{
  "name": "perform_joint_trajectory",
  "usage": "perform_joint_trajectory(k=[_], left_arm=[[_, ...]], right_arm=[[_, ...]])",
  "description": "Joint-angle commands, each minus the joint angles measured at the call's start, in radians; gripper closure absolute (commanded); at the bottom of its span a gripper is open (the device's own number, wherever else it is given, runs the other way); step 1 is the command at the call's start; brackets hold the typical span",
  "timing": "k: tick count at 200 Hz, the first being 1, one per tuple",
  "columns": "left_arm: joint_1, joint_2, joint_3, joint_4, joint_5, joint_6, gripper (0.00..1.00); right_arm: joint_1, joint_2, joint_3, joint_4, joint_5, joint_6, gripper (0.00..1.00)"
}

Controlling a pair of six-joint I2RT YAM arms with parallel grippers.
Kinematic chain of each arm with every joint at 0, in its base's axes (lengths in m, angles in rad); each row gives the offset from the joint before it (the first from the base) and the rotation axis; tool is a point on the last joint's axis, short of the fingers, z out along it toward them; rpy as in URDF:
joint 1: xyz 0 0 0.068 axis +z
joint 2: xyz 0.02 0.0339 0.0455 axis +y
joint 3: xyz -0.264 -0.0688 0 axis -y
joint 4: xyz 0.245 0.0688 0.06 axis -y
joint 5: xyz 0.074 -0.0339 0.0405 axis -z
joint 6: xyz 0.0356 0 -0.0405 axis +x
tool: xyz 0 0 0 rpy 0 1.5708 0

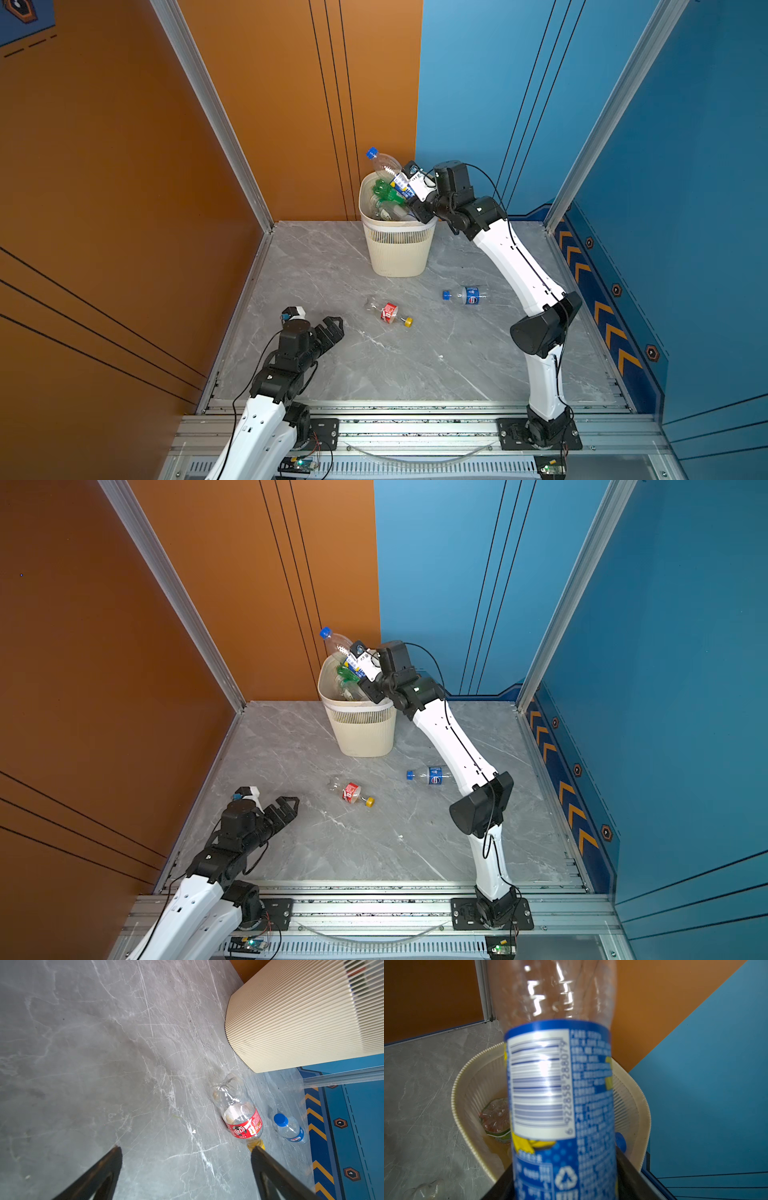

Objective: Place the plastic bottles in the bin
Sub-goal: 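Lower the blue-label bottle into the wastebasket and open the right gripper, then withdraw the right arm while the left gripper reaches to the red-label bottle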

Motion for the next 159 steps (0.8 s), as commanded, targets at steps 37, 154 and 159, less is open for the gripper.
perform_joint_trajectory(k=[37,154,159], left_arm=[[0.006,0.014,0.032,-0.014,0.008,-0.010,0.02],[-0.133,0.116,0.106,0.009,-0.043,-0.090,0.02],[-0.152,0.123,0.110,0.010,-0.053,-0.098,0.02]], right_arm=[[-0.012,0.063,0.067,-0.016,0.003,-0.021,0.24],[-0.027,-0.622,-0.800,0.468,0.065,0.377,0.00],[-0.025,-0.672,-0.871,0.487,0.065,0.400,0.00]])
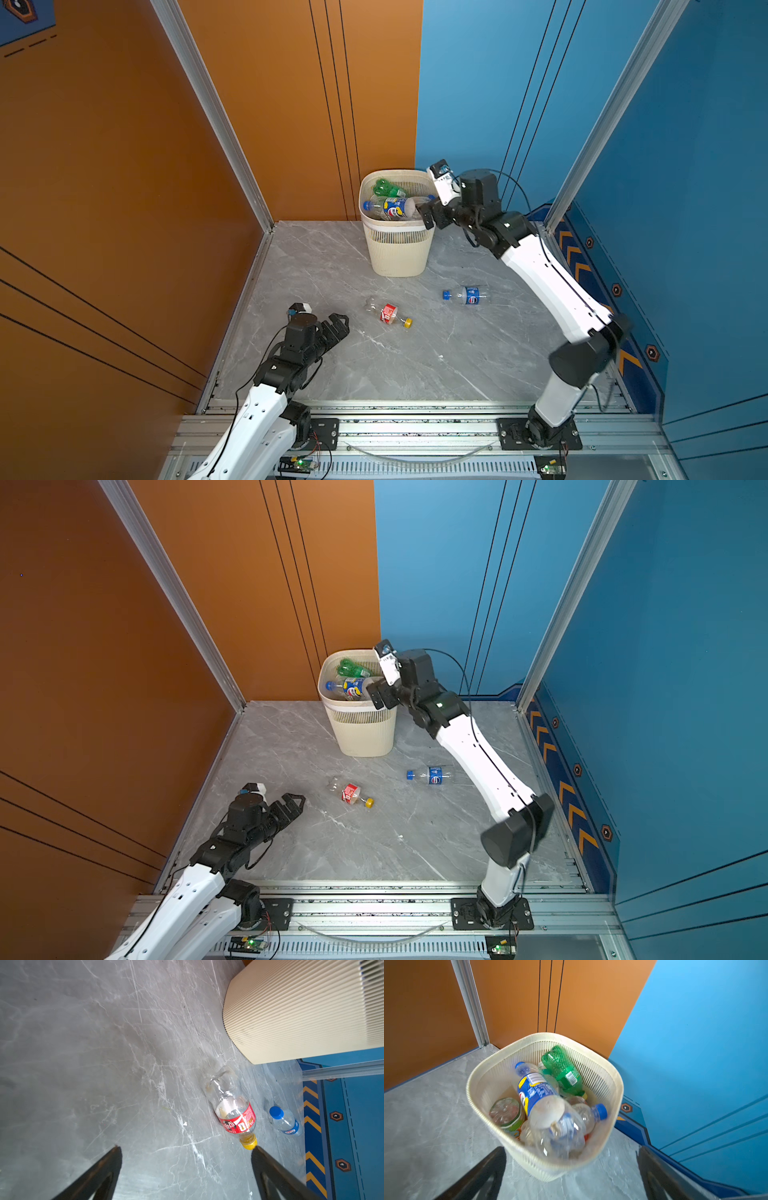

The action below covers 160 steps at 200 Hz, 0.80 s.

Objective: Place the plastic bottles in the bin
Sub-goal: 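Withdraw the right arm while the left gripper reaches to the red-label bottle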

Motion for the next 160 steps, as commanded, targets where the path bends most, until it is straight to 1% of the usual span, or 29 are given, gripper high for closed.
perform_joint_trajectory(k=[1,17,33,54,60,96,103,111,140,160], left_arm=[[-0.059,0.024,0.045,0.015,-0.052,-0.040,0.02],[-0.115,0.055,0.056,0.029,-0.090,-0.071,0.01],[-0.176,0.097,0.064,0.061,-0.129,-0.106,0.01],[-0.230,0.176,0.077,0.103,-0.153,-0.146,0.00],[-0.241,0.203,0.086,0.147,-0.153,-0.155,0.00],[-0.323,0.381,0.187,0.164,-0.188,-0.195,0.02],[-0.335,0.414,0.209,0.152,-0.197,-0.207,0.04],[-0.345,0.452,0.235,0.140,-0.200,-0.219,0.08],[-0.366,0.544,0.286,0.125,-0.209,-0.244,0.12],[-0.366,0.587,0.313,0.122,-0.215,-0.240,0.12]], right_arm=[[-0.006,-0.213,-0.275,0.230,0.005,0.163,0.00],[-0.002,-0.354,-0.472,0.262,0.044,0.240,0.00],[-0.003,-0.478,-0.627,0.259,0.077,0.304,0.00],[-0.013,-0.590,-0.763,0.213,0.115,0.359,0.00],[-0.017,-0.611,-0.791,0.192,0.123,0.369,0.00],[-0.044,-0.686,-0.872,0.096,0.122,0.394,0.00],[-0.048,-0.692,-0.881,0.086,0.119,0.395,0.00],[-0.053,-0.699,-0.883,0.074,0.119,0.395,0.00],[-0.076,-0.713,-0.893,0.060,0.119,0.399,0.00],[-0.089,-0.721,-0.899,0.059,0.112,0.398,0.00]])
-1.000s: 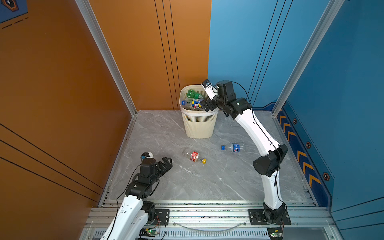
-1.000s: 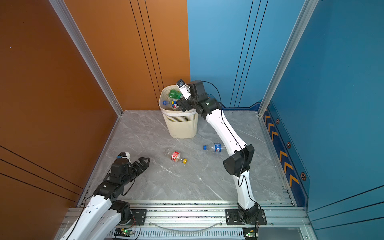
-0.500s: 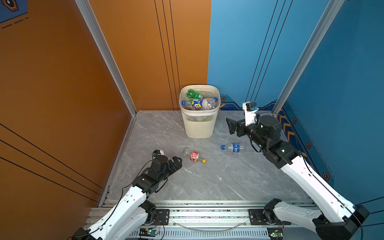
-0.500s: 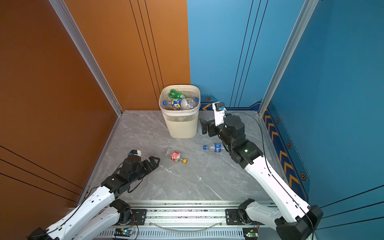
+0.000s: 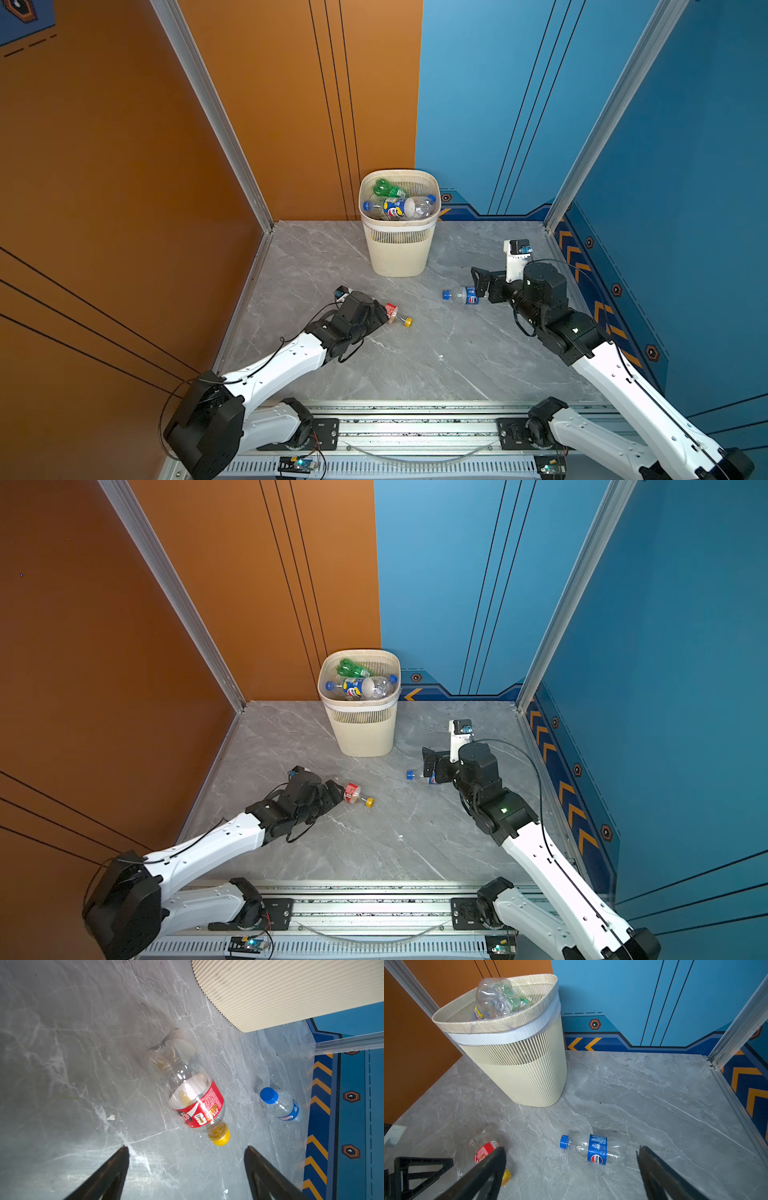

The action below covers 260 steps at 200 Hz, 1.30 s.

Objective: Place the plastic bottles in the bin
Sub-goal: 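Withdraw the right arm while the left gripper reaches to the red-label bottle, then grasp the clear red-label bottle with the left gripper and lift it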

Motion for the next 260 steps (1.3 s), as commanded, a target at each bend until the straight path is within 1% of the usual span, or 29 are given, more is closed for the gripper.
perform_joint_trajectory(k=[1,29,49,122,148,173,176,211,250,260], left_arm=[[-0.007,0.043,0.040,-0.013,-0.039,-0.014,0.12],[0.002,0.103,0.066,-0.010,-0.033,-0.016,0.08],[0.018,0.146,0.077,0.016,-0.025,-0.018,0.06],[0.056,0.299,0.145,0.085,0.006,-0.016,0.08],[0.063,0.360,0.167,0.109,0.047,-0.023,0.09],[0.064,0.407,0.173,0.134,0.075,-0.035,0.13],[0.066,0.409,0.172,0.137,0.077,-0.037,0.17],[0.069,0.440,0.172,0.156,0.100,-0.031,0.31],[0.075,0.418,0.177,0.144,0.103,0.002,0.44],[0.076,0.406,0.177,0.136,0.102,0.013,0.46]], right_arm=[[-0.017,-0.020,-0.021,-0.031,0.013,0.018,0.00],[-0.036,-0.031,-0.034,-0.026,0.007,0.018,0.00],[-0.047,-0.039,-0.046,-0.020,0.002,0.018,0.00],[-0.099,-0.061,-0.067,-0.024,-0.029,0.012,0.00],[-0.117,-0.059,-0.070,-0.020,-0.045,0.013,0.00],[-0.129,-0.055,-0.072,-0.017,-0.056,0.013,0.00],[-0.131,-0.055,-0.073,-0.018,-0.057,0.014,0.00],[-0.138,-0.052,-0.076,-0.014,-0.064,0.018,0.00],[-0.144,-0.050,-0.076,-0.007,-0.064,0.025,0.00],[-0.145,-0.049,-0.076,-0.004,-0.067,0.028,0.00]])
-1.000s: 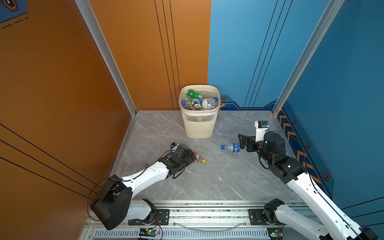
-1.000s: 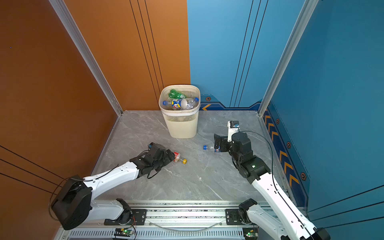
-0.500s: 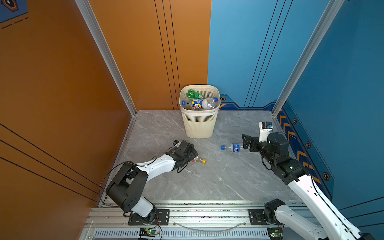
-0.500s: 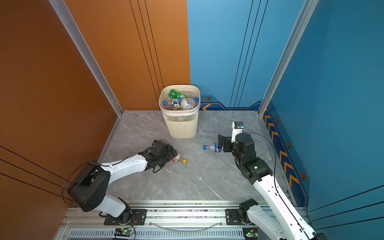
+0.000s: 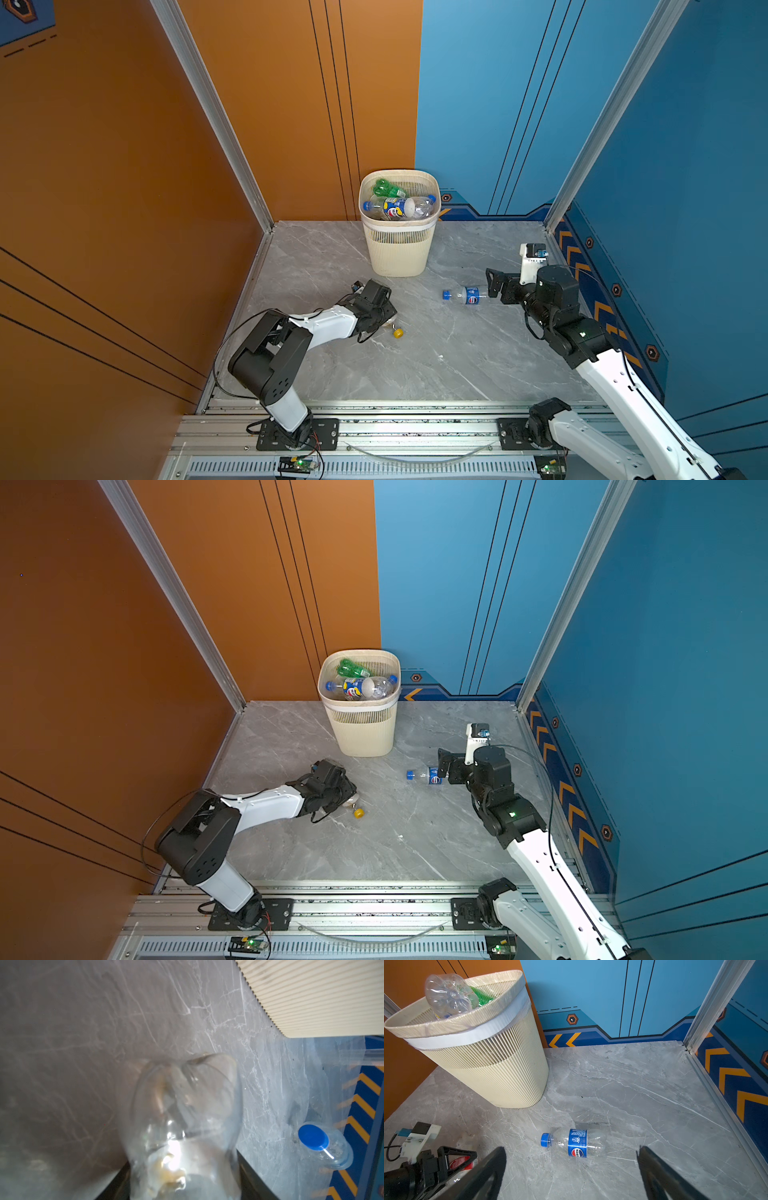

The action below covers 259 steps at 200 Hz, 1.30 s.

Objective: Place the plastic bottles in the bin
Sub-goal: 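Grasp the clear red-label bottle with the left gripper and lift it, then carry the red-label bottle over the wastebasket and open the left gripper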

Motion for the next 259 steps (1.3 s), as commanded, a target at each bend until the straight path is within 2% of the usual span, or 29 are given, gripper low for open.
perform_joint_trajectory(k=[1,38,85,113,135,158,192,259], left_arm=[[0.012,-0.025,0.018,-0.023,0.015,0.036,0.46],[0.020,-0.117,0.010,-0.072,-0.009,0.088,0.49],[0.062,-0.312,0.037,-0.129,-0.062,0.208,0.50],[0.106,-0.411,0.145,-0.170,-0.104,0.346,0.50],[0.140,-0.427,0.278,-0.201,-0.100,0.451,0.51],[0.165,-0.382,0.419,-0.147,-0.071,0.531,0.51],[0.181,-0.257,0.606,-0.058,-0.027,0.589,0.53],[0.214,0.096,1.005,0.038,0.052,0.606,0.53]], right_arm=[[-0.008,-0.003,-0.014,-0.002,-0.016,0.021,0.00],[-0.010,-0.004,-0.016,0.002,-0.018,0.033,0.00],[-0.010,-0.007,-0.014,0.006,-0.026,0.049,0.00],[-0.010,-0.013,-0.016,0.007,-0.037,0.058,0.00],[-0.012,-0.016,-0.020,0.009,-0.042,0.071,0.00],[-0.012,-0.018,-0.023,0.011,-0.047,0.085,0.00],[-0.012,-0.032,-0.021,-0.002,-0.044,0.095,0.00],[-0.011,-0.063,-0.032,-0.027,-0.039,0.120,0.00]])
